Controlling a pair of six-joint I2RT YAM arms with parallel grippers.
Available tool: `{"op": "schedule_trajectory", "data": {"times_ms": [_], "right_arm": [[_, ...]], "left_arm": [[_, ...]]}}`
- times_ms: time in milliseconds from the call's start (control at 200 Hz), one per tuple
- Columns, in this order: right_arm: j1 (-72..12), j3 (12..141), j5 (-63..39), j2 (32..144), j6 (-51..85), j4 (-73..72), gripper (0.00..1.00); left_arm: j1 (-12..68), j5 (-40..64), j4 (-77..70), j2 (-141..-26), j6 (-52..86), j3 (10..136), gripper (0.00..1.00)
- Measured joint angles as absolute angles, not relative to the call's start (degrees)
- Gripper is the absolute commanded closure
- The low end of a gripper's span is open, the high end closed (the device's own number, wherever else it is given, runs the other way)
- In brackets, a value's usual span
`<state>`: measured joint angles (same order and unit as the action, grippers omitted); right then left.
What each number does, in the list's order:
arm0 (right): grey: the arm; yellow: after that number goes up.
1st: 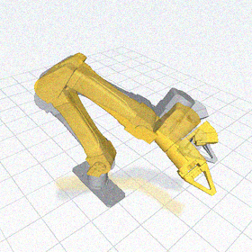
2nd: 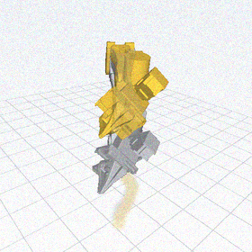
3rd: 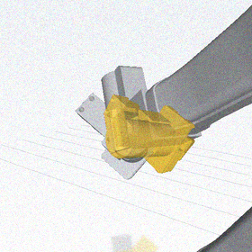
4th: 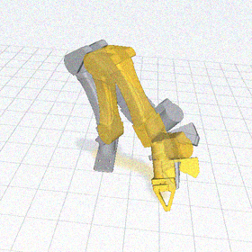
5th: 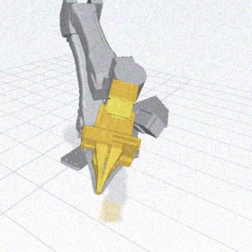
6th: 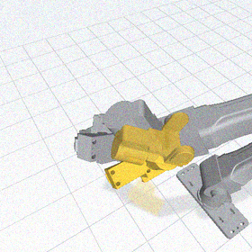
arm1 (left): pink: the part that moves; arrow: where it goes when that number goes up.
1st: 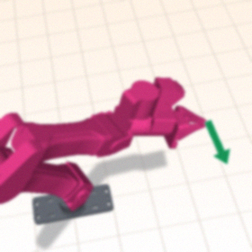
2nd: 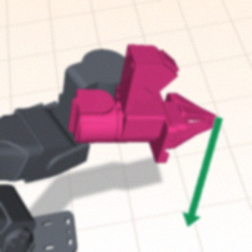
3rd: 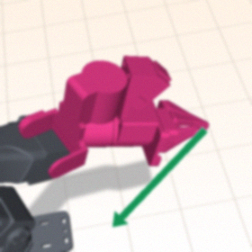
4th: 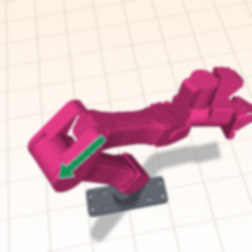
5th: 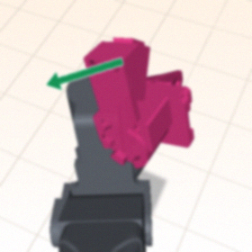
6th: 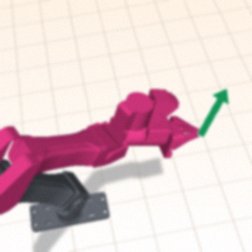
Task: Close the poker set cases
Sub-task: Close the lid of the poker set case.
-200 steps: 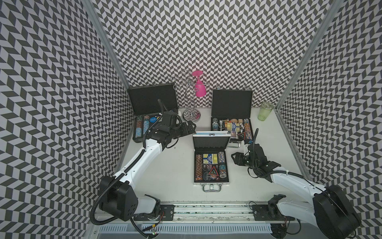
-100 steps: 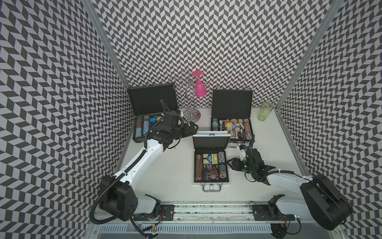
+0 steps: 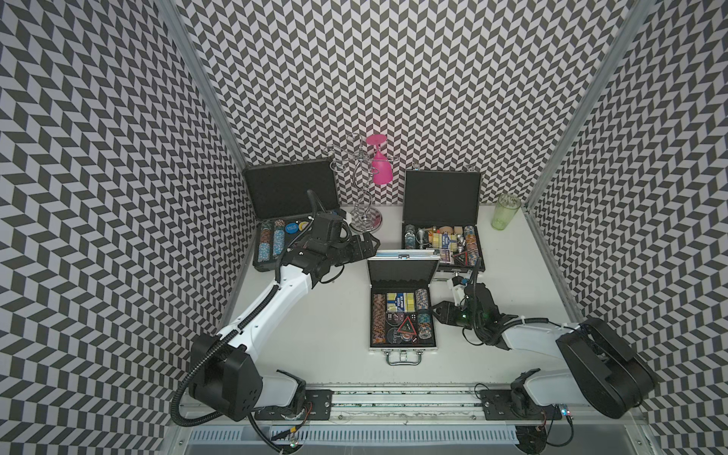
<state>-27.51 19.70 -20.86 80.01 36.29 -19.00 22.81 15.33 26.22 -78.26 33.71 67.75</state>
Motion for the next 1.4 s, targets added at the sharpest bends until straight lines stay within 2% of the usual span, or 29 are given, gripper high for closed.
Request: {"op": "schedule_trajectory", "data": {"times_ms": [806,1402], "right_arm": [[-31.0,22.4,-17.5,86.3,43.0,-25.5,0.72],[-32.2,26.2,-15.6,87.7,47.6,-21.4,0.74]], "left_arm": [[22.9,14.8,27.9,-77.6,31.3,67.1,0.06],[22.9,14.8,27.6,-74.6,33.1,58.5,0.06]]}}
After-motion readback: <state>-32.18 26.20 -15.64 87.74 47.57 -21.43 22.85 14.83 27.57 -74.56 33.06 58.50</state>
